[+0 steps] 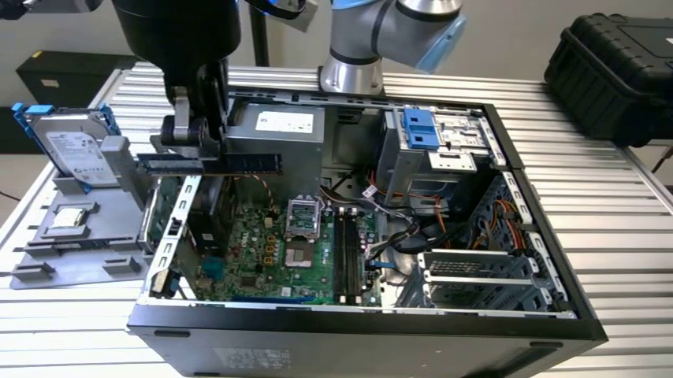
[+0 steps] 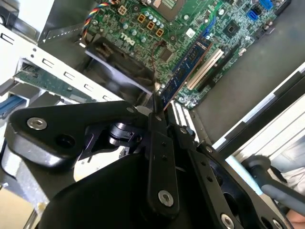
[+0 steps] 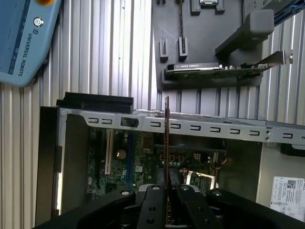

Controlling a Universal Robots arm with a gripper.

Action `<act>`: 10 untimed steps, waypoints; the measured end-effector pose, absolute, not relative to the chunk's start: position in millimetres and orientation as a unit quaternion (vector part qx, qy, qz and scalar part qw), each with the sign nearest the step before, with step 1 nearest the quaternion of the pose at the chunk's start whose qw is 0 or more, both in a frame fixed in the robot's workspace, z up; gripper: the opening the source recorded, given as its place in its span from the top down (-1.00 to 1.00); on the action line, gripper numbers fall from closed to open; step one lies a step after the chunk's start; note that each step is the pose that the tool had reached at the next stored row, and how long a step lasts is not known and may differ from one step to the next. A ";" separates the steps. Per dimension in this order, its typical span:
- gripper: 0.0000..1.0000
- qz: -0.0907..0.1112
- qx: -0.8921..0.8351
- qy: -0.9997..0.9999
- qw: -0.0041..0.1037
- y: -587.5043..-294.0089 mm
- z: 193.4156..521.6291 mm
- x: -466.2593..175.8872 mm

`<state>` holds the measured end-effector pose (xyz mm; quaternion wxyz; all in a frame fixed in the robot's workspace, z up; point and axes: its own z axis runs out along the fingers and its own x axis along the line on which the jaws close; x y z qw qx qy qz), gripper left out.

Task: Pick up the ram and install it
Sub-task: 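Pick up the ram and move it above insertion slot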

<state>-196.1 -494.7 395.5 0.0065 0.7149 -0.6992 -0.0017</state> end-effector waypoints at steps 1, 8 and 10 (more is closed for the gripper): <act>1.00 -0.002 0.715 -0.699 0.007 -494.7 395.5 -193.4; 1.00 -0.002 0.715 -0.699 0.007 -494.7 395.5 -176.0; 1.00 -0.003 0.715 -0.699 0.007 -494.8 395.5 -171.0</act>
